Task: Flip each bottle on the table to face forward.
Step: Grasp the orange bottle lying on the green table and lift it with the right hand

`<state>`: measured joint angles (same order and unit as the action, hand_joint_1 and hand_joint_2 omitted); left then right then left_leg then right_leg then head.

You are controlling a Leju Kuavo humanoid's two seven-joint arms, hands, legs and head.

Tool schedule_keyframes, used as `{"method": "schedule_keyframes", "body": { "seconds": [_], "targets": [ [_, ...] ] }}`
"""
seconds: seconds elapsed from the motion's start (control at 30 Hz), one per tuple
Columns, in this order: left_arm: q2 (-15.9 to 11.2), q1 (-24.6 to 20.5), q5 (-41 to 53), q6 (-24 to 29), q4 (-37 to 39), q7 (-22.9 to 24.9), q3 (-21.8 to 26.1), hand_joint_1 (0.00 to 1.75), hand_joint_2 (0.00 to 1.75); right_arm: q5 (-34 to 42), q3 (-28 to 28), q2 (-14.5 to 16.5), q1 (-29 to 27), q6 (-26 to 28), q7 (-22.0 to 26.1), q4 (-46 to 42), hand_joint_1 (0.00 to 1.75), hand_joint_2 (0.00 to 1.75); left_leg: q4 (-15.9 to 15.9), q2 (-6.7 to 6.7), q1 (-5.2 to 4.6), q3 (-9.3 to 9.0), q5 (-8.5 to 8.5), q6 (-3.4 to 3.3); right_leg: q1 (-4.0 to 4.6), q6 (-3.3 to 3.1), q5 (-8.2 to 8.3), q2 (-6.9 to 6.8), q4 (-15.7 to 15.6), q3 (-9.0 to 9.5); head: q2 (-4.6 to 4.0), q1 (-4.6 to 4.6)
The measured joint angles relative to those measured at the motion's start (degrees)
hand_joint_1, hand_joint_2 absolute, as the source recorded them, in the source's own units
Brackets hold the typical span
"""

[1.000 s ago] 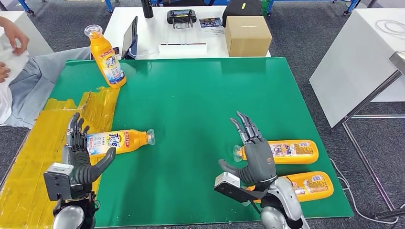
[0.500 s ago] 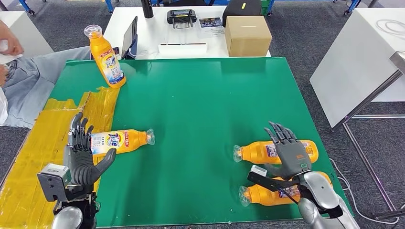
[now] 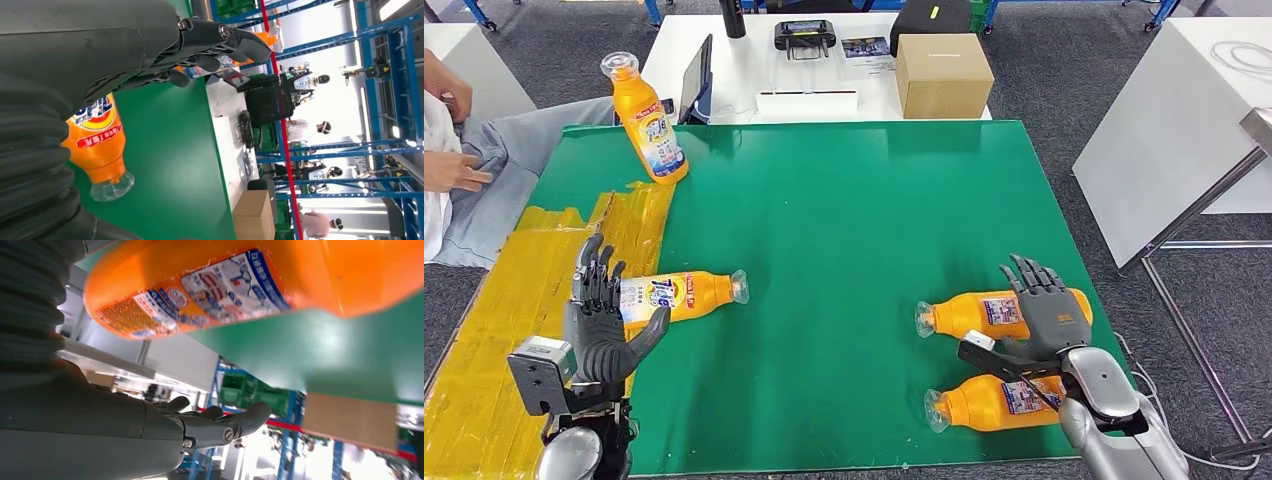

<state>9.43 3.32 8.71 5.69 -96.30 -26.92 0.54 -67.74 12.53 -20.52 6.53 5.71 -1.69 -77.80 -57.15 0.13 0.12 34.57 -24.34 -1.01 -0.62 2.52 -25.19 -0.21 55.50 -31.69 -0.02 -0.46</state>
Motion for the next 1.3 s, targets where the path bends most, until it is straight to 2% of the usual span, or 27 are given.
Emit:
{"method": "schedule_keyframes", "body": {
  "seconds": [0.33,0.47,1.07,1.1,1.17,1.3],
  "targets": [
    [0.0,-0.8,-0.5,-0.4,1.4,0.1,-0.4,0.00,1.75,-0.2,0.2,-0.1,3.0,-2.2,-0.6,5.9,0.00,1.75,0.0,0.00,0.00,0.01,0.00,0.00,0.00,0.00,0.00,0.00,0.0,-0.01,0.00,0.00],
    [0.0,-1.0,-1.1,-0.7,1.9,0.2,-0.4,0.00,1.75,0.6,0.7,-0.9,3.6,-4.8,0.0,8.0,0.00,1.75,0.0,0.00,0.00,0.02,0.00,0.00,0.00,0.00,0.00,-0.01,0.0,0.00,0.00,-0.01],
    [0.1,-1.6,-2.9,-1.6,4.2,0.6,-0.4,0.00,1.75,2.3,2.2,-3.9,7.2,-8.8,-0.3,12.7,0.00,1.75,0.0,0.00,0.00,-0.10,0.00,0.00,0.00,0.00,0.00,-0.01,0.0,0.11,0.00,0.01],
    [0.1,-1.7,-3.0,-1.7,4.3,0.6,-0.4,0.00,1.75,2.3,2.3,-4.0,7.3,-8.9,-0.5,12.8,0.10,1.75,0.0,0.00,0.00,-0.12,0.00,0.00,0.00,0.00,0.00,-0.01,0.0,0.12,0.00,0.00],
    [0.1,-1.7,-3.0,-1.7,4.5,0.7,-0.4,0.00,1.75,2.3,2.5,-4.1,7.5,-9.3,-0.8,13.1,0.41,1.75,0.0,0.00,0.00,-0.14,0.00,0.00,0.00,0.00,0.00,-0.01,0.0,0.14,0.00,0.01],
    [0.1,-1.9,-3.3,-2.0,4.9,0.8,-0.5,0.00,1.75,3.3,2.9,-4.5,7.8,-10.5,-0.5,14.0,1.37,1.75,0.0,0.00,0.00,-0.18,0.00,0.00,-0.01,0.00,0.00,0.00,0.0,0.19,0.00,0.00]
  ]
}}
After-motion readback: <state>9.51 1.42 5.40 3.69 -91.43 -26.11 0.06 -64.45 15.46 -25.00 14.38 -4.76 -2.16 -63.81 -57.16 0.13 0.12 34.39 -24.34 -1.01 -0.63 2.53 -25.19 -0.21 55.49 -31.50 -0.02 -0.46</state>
